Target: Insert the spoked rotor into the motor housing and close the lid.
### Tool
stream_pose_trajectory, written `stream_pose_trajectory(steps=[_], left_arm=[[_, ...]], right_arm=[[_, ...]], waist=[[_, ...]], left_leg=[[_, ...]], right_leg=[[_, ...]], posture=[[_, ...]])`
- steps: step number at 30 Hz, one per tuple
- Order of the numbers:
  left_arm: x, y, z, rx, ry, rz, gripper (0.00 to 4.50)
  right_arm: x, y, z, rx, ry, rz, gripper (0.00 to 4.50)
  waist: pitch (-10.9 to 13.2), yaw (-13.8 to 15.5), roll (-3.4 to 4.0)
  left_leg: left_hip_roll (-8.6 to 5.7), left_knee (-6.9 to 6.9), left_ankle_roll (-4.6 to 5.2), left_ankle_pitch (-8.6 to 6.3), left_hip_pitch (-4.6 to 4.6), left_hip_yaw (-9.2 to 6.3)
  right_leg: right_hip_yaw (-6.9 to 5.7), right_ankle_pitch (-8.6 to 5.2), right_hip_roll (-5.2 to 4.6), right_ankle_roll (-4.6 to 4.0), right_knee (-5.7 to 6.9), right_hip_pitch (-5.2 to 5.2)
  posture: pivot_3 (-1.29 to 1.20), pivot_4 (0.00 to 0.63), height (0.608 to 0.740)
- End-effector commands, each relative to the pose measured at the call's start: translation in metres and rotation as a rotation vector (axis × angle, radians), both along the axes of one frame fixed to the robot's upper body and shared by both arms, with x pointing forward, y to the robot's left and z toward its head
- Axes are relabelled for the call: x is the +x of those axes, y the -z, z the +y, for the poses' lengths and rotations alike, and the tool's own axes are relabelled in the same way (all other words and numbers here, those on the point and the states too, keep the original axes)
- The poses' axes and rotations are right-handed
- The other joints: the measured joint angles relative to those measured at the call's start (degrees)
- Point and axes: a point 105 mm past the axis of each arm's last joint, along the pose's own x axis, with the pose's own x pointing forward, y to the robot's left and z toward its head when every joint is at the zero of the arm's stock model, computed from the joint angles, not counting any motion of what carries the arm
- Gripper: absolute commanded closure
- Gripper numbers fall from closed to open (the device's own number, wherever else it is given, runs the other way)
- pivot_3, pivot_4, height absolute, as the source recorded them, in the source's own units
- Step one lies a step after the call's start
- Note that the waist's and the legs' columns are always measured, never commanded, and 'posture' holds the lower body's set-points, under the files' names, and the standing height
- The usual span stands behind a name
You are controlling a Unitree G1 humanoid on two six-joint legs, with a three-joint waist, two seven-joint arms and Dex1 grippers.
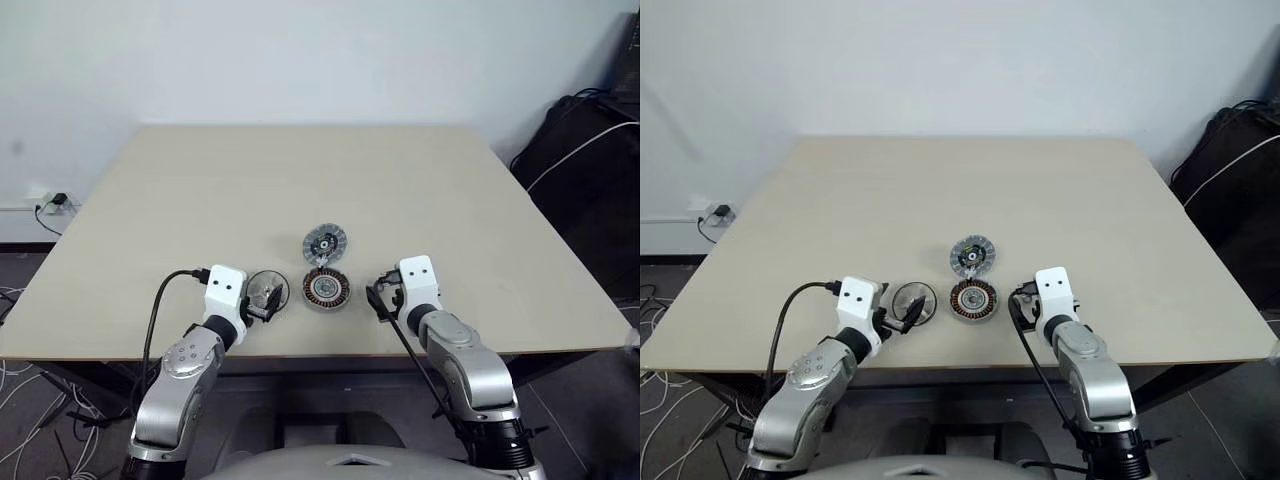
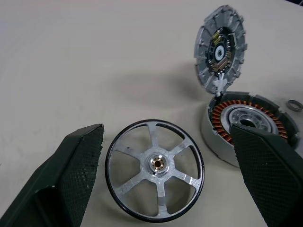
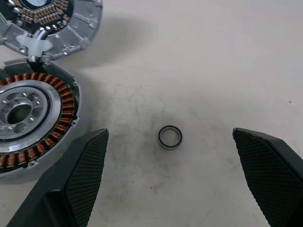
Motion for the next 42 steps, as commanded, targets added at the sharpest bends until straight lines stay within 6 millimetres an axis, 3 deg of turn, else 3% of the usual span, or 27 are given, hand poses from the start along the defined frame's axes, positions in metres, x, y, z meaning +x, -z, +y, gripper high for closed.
stream_pose_trajectory(steps=[1,30,42], left_arm=[[0.002,-0.006,-0.006,-0.003,0.01,-0.028,0.02],[0.006,-0.01,-0.004,0.0,-0.007,-0.046,0.02],[0.006,-0.01,-0.004,0.005,-0.004,-0.045,0.02]], right_arm=[[0.007,-0.015,-0.002,0.009,0.013,-0.057,0.02],[0.015,-0.013,0.004,0.014,0.026,-0.075,0.02],[0.033,-0.005,0.011,0.016,0.03,-0.11,0.02]], waist=[[0.0,0.0,0.0],[0.0,-0.01,0.0],[0.0,-0.09,0.0]], left_leg=[[0.0,0.0,0.0,0.0,0.0,0.0],[-0.01,-0.03,0.0,0.0,0.0,0.04],[-0.02,-0.04,0.0,0.0,0.01,0.05]], right_leg=[[0.0,0.0,0.0,0.0,0.0,0.0],[0.0,0.0,0.0,0.0,-0.02,-0.01],[0.0,0.01,0.0,-0.01,-0.01,-0.01]], posture=[[0.0,0.0,0.74],[0.0,0.0,0.74],[0.0,0.0,0.74]])
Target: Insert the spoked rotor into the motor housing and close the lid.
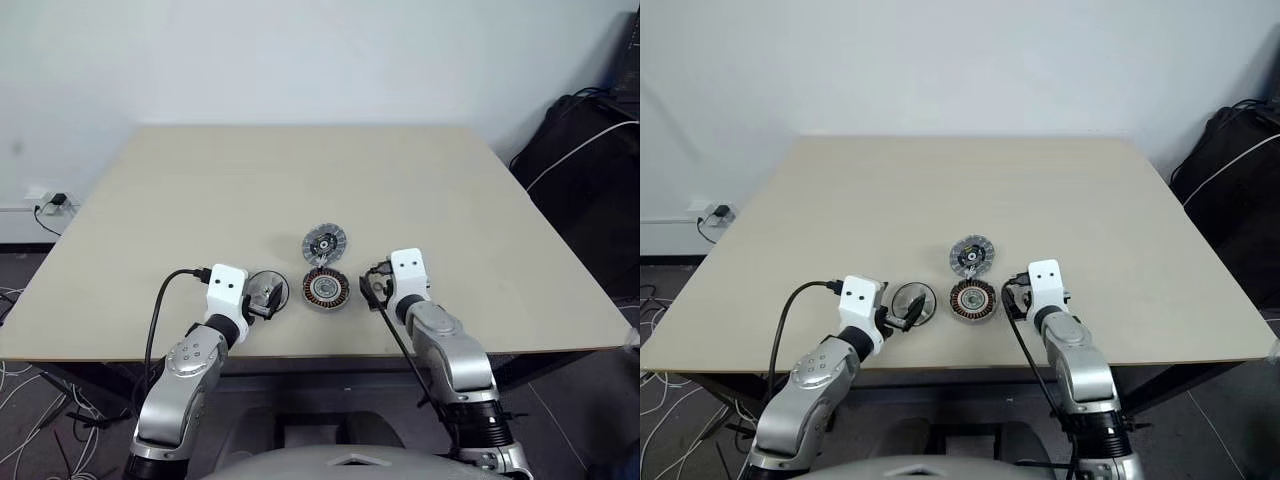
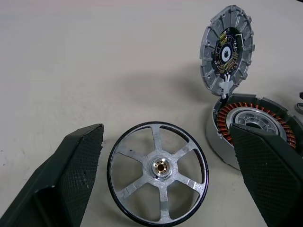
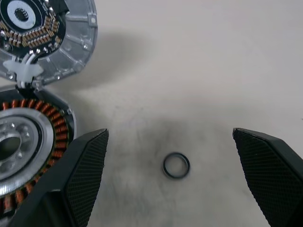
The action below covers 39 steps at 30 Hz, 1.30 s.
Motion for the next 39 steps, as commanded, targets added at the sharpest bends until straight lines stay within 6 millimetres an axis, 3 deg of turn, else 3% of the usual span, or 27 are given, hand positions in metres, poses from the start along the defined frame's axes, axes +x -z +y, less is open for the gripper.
stream_pose_trajectory(steps=[1,15,21,24,34,39], left_arm=[[0.004,-0.009,-0.002,0.0,0.01,-0.037,0.02],[0.004,-0.01,-0.004,0.001,0.014,-0.04,0.02],[0.004,-0.009,-0.007,-0.001,0.022,-0.039,0.02],[0.004,-0.009,-0.007,-0.002,0.023,-0.04,0.0],[0.004,-0.01,-0.006,-0.004,0.01,-0.044,0.0],[0.004,-0.01,-0.004,-0.002,0.005,-0.045,0.0]], right_arm=[[0.012,-0.011,0.001,-0.003,0.009,-0.069,0.02],[0.011,0.026,-0.01,0.011,0.078,0.005,0.02],[0.01,0.03,-0.007,0.035,0.088,0.027,0.02],[0.008,0.032,-0.002,0.033,0.076,0.035,0.62],[0.004,0.031,0.006,0.049,0.053,0.05,3.83],[0.002,0.009,0.018,0.078,-0.012,0.01,3.83]], waist=[[0.0,0.01,0.0],[-0.01,-0.03,0.0],[-0.02,-0.08,0.0],[-0.02,-0.08,0.0],[-0.08,-0.13,0.01],[-0.08,-0.08,0.02]], left_leg=[[0.0,0.0,0.0,0.0,0.0,0.01],[-0.01,0.0,0.01,0.0,0.02,0.04],[-0.01,0.02,0.01,0.0,0.04,0.04],[-0.01,0.02,0.01,0.0,0.05,0.03],[0.0,0.01,0.01,0.0,0.05,0.03],[0.0,0.0,0.01,0.0,0.03,0.03]], right_leg=[[0.0,0.0,0.0,0.0,0.0,0.0],[0.0,0.1,0.01,-0.17,0.02,0.01],[0.0,0.11,0.02,-0.16,0.03,0.04],[0.0,0.08,0.02,-0.1,0.04,0.04],[0.01,0.12,0.02,-0.17,0.03,0.04],[0.01,0.12,0.02,-0.17,0.03,0.01]], posture=[[0.0,0.0,0.74],[0.0,0.0,0.74],[0.0,0.0,0.74],[0.0,0.0,0.74],[0.0,0.0,0.74],[0.0,0.0,0.74]])
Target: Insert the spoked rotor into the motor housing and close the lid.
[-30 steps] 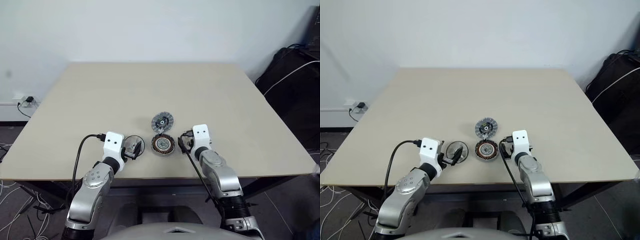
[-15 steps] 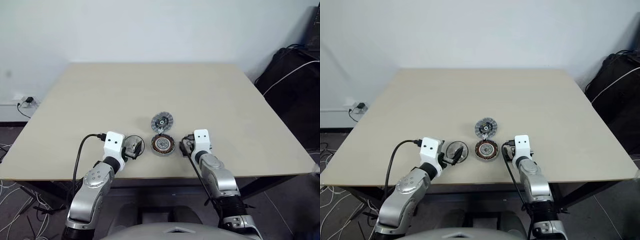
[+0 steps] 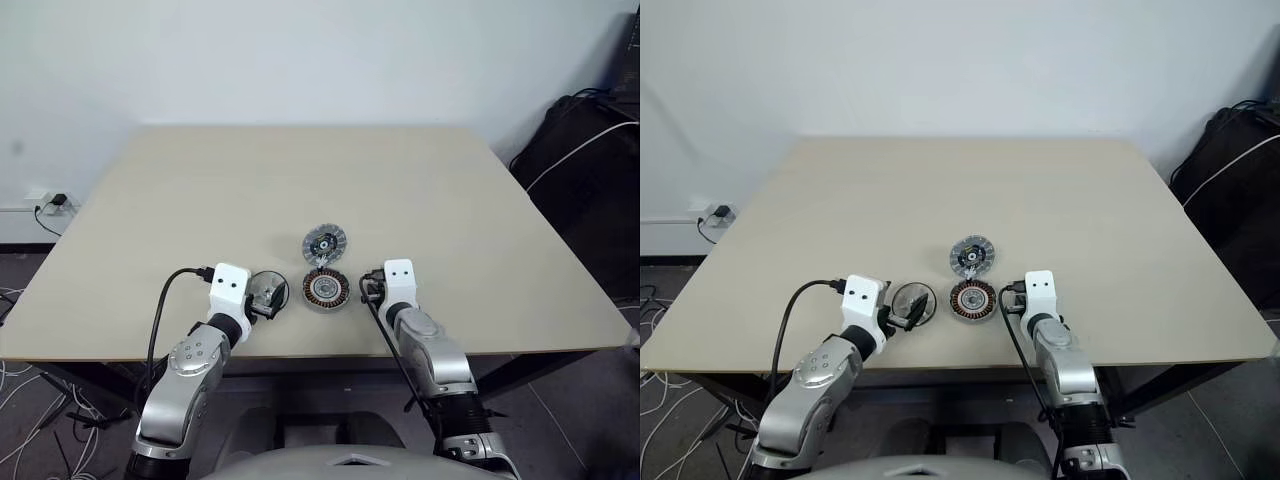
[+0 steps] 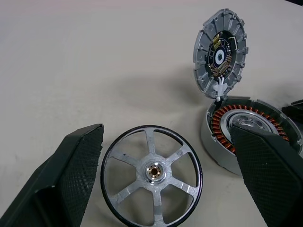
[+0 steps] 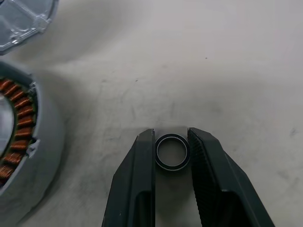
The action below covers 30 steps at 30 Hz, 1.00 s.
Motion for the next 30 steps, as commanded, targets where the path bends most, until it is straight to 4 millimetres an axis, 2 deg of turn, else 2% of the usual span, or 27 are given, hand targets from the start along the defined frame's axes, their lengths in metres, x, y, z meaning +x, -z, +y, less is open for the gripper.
stream_pose_trajectory(steps=[1,7,10,14,18,30], left_arm=[[0.004,-0.009,-0.001,-0.001,-0.003,-0.04,0.0],[0.004,-0.009,-0.001,-0.001,-0.001,-0.041,0.0],[0.005,-0.009,-0.003,-0.003,0.0,-0.04,0.0],[0.005,-0.008,-0.004,-0.007,0.0,-0.041,0.0],[0.003,-0.008,-0.002,-0.009,-0.012,-0.042,0.0],[0.0,-0.008,0.001,-0.011,-0.032,-0.038,0.0]], right_arm=[[0.005,-0.032,0.016,0.031,-0.077,-0.089,3.83],[0.014,-0.086,0.047,0.046,-0.213,-0.244,3.83],[0.015,-0.096,0.064,0.058,-0.29,-0.268,3.83],[0.012,-0.088,0.081,0.057,-0.369,-0.244,3.83],[0.01,-0.078,0.089,0.05,-0.411,-0.217,3.83],[0.005,-0.053,0.088,0.044,-0.426,-0.133,3.83]], waist=[[0.01,0.0,0.01],[0.01,-0.16,0.03],[0.0,-0.12,0.01],[-0.01,0.05,-0.02],[-0.01,0.04,-0.02],[-0.01,0.01,-0.03]], left_leg=[[0.0,0.0,0.0,0.0,-0.01,0.0],[0.01,0.0,0.0,0.0,-0.01,0.0],[0.01,0.0,0.0,0.0,0.0,0.0],[0.0,0.0,0.0,0.0,-0.02,0.0],[-0.01,0.0,0.0,0.0,-0.03,0.03],[0.0,0.0,0.0,0.0,-0.01,0.02]], right_leg=[[0.01,0.0,0.0,0.0,0.0,-0.02],[0.01,-0.06,0.0,0.11,0.02,-0.04],[0.0,-0.06,-0.01,0.11,0.02,-0.03],[0.0,0.04,-0.01,-0.06,0.0,-0.04],[0.01,0.06,-0.01,-0.1,-0.03,-0.04],[0.0,0.05,-0.01,-0.08,0.0,-0.04]], posture=[[0.0,0.0,0.74],[0.0,0.0,0.74],[0.0,0.0,0.74],[0.0,0.0,0.74],[0.0,0.0,0.74],[0.0,0.0,0.74]])
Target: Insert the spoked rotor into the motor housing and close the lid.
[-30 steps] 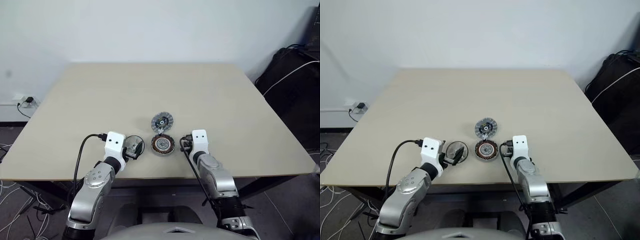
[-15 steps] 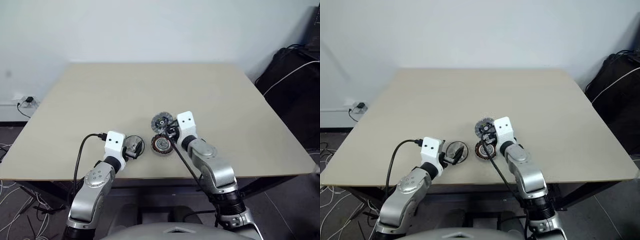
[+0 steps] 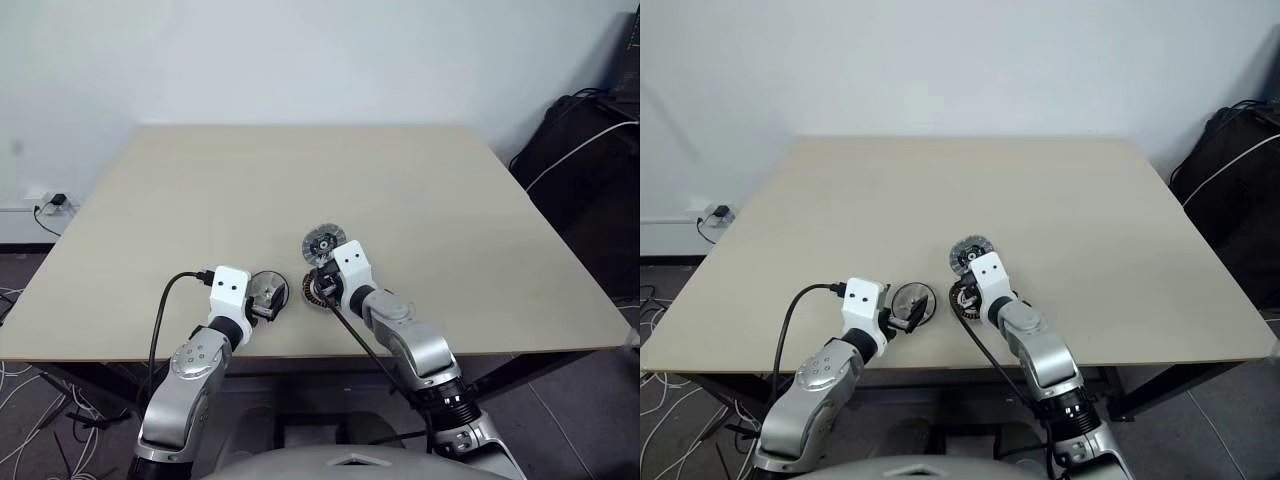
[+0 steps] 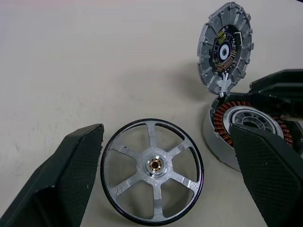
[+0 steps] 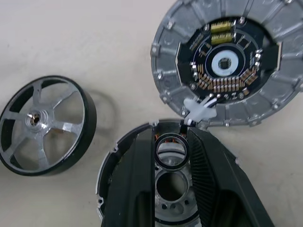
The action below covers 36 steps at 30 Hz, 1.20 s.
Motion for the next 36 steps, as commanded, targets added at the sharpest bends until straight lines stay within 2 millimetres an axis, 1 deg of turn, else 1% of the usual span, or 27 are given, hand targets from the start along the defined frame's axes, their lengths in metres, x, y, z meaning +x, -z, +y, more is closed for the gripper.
stream_pose_trajectory(steps=[1,9,18,19,25,28,29,31,33,36], left_arm=[[0.003,-0.012,0.001,0.0,-0.009,-0.053,0.0],[0.004,-0.012,0.001,-0.002,-0.006,-0.056,0.0],[0.005,-0.012,0.0,-0.003,-0.004,-0.055,0.0],[0.005,-0.012,0.0,-0.003,-0.004,-0.055,0.0],[0.005,-0.012,0.001,-0.001,-0.006,-0.055,0.0],[0.005,-0.012,0.001,-0.001,-0.008,-0.056,0.0],[0.005,-0.012,0.001,-0.001,-0.008,-0.056,0.0],[0.005,-0.012,0.001,-0.001,-0.008,-0.055,0.0],[0.005,-0.011,0.0,-0.001,-0.007,-0.055,0.0],[0.005,-0.012,0.0,-0.001,-0.005,-0.055,0.0]], right_arm=[[0.003,-0.006,0.003,0.011,-0.007,-0.032,3.83],[0.002,0.003,-0.001,-0.001,0.007,-0.003,3.83],[-0.001,0.008,0.002,0.005,-0.002,0.02,3.83],[-0.001,0.008,0.002,0.005,-0.002,0.019,3.07],[0.002,0.003,-0.001,0.005,0.019,-0.007,1.14],[0.008,-0.009,-0.006,0.028,0.051,-0.045,1.14],[0.01,-0.013,-0.008,0.03,0.06,-0.059,1.3],[0.012,-0.018,-0.011,0.025,0.07,-0.083,1.8],[0.013,-0.021,-0.014,0.012,0.077,-0.098,2.41],[0.014,-0.021,-0.015,-0.004,0.084,-0.099,3.43]], waist=[[0.0,0.0,0.0],[0.0,0.0,0.0],[0.0,0.0,0.0],[0.0,0.0,0.0],[0.0,0.0,0.0],[0.0,0.02,0.0],[0.0,0.03,0.0],[0.0,0.02,0.0],[0.0,0.03,0.0],[0.0,0.02,0.0]], left_leg=[[0.0,0.0,0.0,0.0,0.0,0.0],[0.0,0.0,0.0,0.0,0.0,0.0],[0.0,0.0,0.0,0.0,0.0,0.0],[0.0,0.0,0.0,0.0,0.0,0.0],[0.0,0.0,0.0,0.0,0.0,0.0],[0.0,0.0,0.0,0.0,0.0,0.0],[0.0,0.0,0.0,0.0,0.0,0.0],[0.0,0.0,0.0,0.0,0.0,0.0],[0.0,0.01,0.0,0.0,0.0,0.0],[-0.01,0.0,0.0,0.0,0.0,0.0]], right_leg=[[0.0,0.01,0.0,-0.01,0.0,0.0],[0.0,0.0,0.0,0.0,0.0,0.0],[0.0,0.0,0.0,0.0,0.0,0.0],[0.0,0.0,0.0,0.0,0.01,0.0],[0.0,0.0,0.0,0.0,0.01,0.0],[0.0,0.0,0.0,0.0,0.01,0.0],[0.0,0.0,0.01,0.0,0.01,0.0],[0.0,0.0,0.01,0.0,0.01,0.0],[0.0,0.0,0.01,0.01,0.01,0.0],[0.0,0.0,0.01,0.0,0.01,0.0]], posture=[[0.0,0.0,0.74],[0.0,0.0,0.74],[0.0,0.0,0.74],[0.0,0.0,0.74],[0.0,0.0,0.74],[0.0,0.0,0.74],[0.0,0.0,0.74],[0.0,0.0,0.74],[0.0,0.0,0.74],[0.0,0.0,0.74]])
